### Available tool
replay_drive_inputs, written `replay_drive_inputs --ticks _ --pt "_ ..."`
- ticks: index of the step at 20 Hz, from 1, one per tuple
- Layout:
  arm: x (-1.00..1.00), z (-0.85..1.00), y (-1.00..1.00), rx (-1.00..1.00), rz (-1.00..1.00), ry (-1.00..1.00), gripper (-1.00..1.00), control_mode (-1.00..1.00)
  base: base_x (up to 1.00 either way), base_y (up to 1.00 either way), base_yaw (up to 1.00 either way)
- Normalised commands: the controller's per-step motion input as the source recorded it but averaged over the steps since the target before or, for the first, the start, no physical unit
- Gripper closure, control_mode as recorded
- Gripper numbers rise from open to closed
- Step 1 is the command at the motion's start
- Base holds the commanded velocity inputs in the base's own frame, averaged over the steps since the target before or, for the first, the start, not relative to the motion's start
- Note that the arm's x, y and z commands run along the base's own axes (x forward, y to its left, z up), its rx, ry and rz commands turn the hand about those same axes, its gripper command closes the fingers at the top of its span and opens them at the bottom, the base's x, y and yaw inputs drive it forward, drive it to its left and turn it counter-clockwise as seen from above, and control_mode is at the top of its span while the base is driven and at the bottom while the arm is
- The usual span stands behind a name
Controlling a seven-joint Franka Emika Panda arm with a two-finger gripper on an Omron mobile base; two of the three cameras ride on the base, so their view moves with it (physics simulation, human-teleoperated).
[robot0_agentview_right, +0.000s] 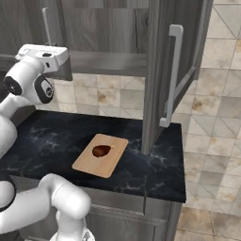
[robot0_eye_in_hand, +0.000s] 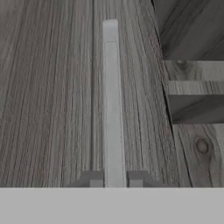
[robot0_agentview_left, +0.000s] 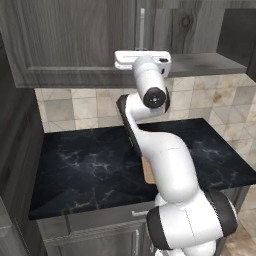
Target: Open the cabinet, retrieve the rolling pin, and place it next to the meat on the cutting board to prepare for tenderizing.
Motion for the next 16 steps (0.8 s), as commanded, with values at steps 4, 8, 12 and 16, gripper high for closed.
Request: replay_drive_inputs --ticks 4,8,12,16 --pt "-0.76 -0.08 0.46 0.0 0.0 0.0 1.0 -1.0 0.0 0.0 0.0" --pt "-0.76 -0.16 0.58 0.02 0.0 0.0 1.0 -1.0 0.0 0.0 0.0" --pt "-0.74 -0.27 0.7 0.02 0.0 0.0 1.0 -1.0 0.0 0.0 0.0" --pt "-0.73 -0.31 0.69 0.04 0.0 0.0 1.0 -1.0 0.0 0.0 0.0"
